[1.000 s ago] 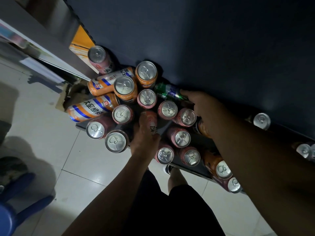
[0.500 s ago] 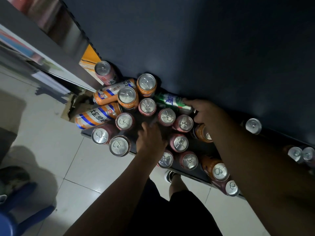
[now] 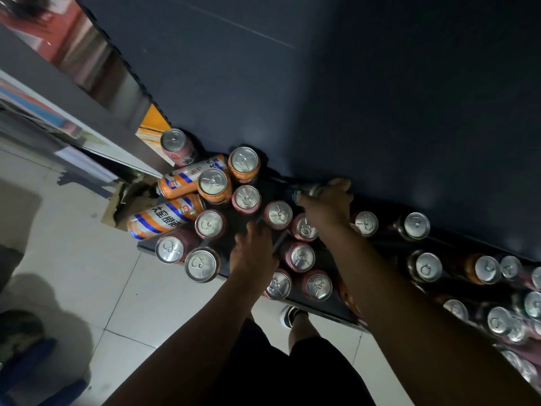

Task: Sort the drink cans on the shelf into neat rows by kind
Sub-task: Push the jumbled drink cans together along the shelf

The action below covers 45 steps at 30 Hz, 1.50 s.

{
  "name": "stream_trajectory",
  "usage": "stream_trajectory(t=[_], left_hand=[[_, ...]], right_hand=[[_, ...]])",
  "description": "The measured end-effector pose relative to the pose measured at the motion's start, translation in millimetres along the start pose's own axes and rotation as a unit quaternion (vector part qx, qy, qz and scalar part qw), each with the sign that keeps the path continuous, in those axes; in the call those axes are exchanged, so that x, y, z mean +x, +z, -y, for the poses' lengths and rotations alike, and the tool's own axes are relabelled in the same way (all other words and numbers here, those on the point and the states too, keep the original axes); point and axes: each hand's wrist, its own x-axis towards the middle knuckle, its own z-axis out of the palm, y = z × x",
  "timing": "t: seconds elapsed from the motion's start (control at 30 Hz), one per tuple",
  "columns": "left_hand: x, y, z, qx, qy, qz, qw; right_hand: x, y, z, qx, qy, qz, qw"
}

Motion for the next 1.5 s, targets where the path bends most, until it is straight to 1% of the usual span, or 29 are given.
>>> stream_trajectory(t=[0.07,0.13,0.2,0.3,0.47,0.63,0.77,0.97,1.1,1.2,1.33,1.4,1.5], left_hand=[[0,0,1,0.004,0.006,-0.005,1.000],[0,0,2,0.014,0.014,-0.007,1.000],[0,-1,3,0.020,0.025,-0.006,0.999],[1,-1,5,0.028,0.048,-0.005,0.998],[1,-3,10,0.039,0.078,-0.003,0.996],[-3,-13,14,0.045,0.106,0.002,0.993],[-16,-32,13,0.089,0.141,-0.053,0.985],[-43,-62,22,0.142,0.163,-0.136,0.967],[-62,-66,32,0.176,0.143,-0.182,0.957],[-81,-63,39,0.192,0.121,-0.196,0.954],[-111,-54,54,0.173,0.081,-0.228,0.955],[-127,-48,63,0.178,0.048,-0.221,0.958],[-148,-39,79,0.182,0.020,-0.228,0.956]], right_hand=[[-13,2,-6,-0.061,-0.097,-0.002,0.993],[-20,3,-10,-0.099,-0.161,-0.004,0.982],[-23,4,-11,-0.132,-0.202,-0.001,0.971],[-20,5,-12,-0.179,-0.231,-0.001,0.956],[-24,0,-12,-0.238,-0.225,0.011,0.945],[-40,-16,-10,-0.278,-0.210,0.001,0.937],[-62,-30,-11,-0.304,-0.195,0.007,0.932],[-100,-34,-13,-0.346,-0.209,-0.010,0.915],[-125,-32,-18,-0.348,-0.237,-0.017,0.907],[-142,-32,-21,-0.344,-0.251,-0.007,0.905],[-166,-32,-28,-0.357,-0.274,0.020,0.893],[-178,-33,-31,-0.359,-0.281,0.043,0.889],[-195,-33,-38,-0.352,-0.304,0.053,0.884]])
